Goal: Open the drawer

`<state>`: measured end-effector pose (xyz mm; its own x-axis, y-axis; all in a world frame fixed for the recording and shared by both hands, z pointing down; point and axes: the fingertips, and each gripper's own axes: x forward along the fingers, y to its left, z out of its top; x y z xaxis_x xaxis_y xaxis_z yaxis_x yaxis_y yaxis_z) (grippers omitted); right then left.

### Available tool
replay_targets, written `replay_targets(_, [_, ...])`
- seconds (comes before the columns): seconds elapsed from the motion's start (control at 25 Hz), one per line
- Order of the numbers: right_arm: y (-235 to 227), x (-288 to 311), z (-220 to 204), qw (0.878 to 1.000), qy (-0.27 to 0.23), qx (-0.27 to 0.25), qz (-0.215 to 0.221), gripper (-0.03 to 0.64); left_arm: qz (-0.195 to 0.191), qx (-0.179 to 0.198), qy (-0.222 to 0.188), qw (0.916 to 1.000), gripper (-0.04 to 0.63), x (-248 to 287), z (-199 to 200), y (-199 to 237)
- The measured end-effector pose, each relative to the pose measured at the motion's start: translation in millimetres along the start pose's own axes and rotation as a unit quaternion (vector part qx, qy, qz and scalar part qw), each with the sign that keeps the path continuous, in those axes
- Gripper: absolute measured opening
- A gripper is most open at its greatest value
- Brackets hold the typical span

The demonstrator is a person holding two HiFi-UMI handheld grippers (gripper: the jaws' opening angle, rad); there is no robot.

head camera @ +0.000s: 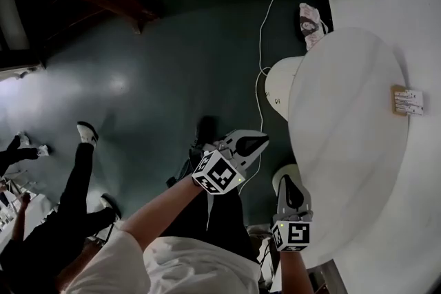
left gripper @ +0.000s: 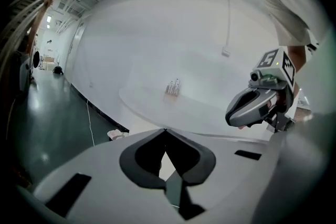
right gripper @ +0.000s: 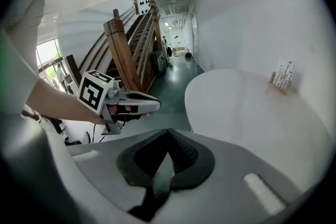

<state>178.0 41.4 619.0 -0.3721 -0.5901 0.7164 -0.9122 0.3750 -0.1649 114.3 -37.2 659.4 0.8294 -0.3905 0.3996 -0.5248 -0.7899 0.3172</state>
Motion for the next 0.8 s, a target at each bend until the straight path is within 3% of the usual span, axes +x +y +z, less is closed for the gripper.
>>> replay_targets(0.28, [2.5, 39.7, -18.6, 1.0, 0.021, 0.01, -0.005, 0.011, -0.027, 0.033, 0.022, 0.9988, 0.025, 45.7, -48.3, 25.0])
replay_targets(0.8, [-3.1, 84.8, -62.8, 0.998, 0.048, 0.031, -0.006, 0.011, -0.067, 0.084, 0.04, 0.9934, 0.074, 125.0, -103.2, 37.7])
